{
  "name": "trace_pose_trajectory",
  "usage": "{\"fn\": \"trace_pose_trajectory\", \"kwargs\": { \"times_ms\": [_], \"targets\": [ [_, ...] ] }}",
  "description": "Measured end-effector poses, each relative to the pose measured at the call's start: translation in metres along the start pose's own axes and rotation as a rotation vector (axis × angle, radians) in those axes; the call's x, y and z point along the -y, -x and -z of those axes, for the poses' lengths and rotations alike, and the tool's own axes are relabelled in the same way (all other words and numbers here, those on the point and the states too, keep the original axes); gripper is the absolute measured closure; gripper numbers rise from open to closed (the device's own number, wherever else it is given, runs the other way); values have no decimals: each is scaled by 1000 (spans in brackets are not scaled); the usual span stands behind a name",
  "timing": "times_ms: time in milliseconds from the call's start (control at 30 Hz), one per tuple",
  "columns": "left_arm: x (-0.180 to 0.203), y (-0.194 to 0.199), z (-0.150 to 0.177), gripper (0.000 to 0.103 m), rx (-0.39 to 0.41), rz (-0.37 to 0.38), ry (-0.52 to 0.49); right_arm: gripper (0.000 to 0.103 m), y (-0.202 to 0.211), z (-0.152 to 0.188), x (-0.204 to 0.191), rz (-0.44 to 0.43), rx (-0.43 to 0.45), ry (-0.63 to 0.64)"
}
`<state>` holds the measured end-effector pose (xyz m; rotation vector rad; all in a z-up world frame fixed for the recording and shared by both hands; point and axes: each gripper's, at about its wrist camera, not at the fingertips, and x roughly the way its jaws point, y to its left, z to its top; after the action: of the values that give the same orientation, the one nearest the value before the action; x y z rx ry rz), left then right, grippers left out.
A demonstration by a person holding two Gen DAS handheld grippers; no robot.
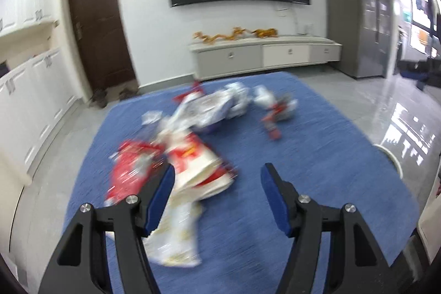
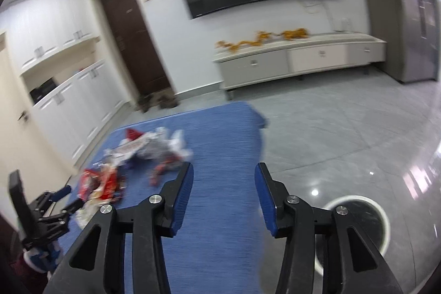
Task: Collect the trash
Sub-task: 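Move both open tools back over the trash pile on the rug, then grasp the white-gold wrapper with the left tool while the right tool grasps the red-white wrapper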
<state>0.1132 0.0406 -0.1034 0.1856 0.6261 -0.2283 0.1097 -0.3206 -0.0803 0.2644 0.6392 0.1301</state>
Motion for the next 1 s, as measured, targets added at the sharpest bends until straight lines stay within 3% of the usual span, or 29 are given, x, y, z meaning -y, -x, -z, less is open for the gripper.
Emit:
{"fn": "trace_pose_trajectory", "kwargs": {
  "times_ms": [167,300,500,867,1000],
  "targets": [
    [-42,-3,29,40,-55,66,66,57,-38,-10,-61,-156,-91,54],
    [-50,-15,39,40,-84,122,74,57,-81,-6,-109,-245,-200,95],
    [-55,-32,44,40,-105,142,64,57,-143,8,-168,-360,-372,121],
    [-71,-56,60,41,-165,232,130,54,-233,32,-233,-421,-550,139],
    [-69,-62,63,51,-191,259,132,54,-255,43,-240,-438,-588,115]
  ]
}}
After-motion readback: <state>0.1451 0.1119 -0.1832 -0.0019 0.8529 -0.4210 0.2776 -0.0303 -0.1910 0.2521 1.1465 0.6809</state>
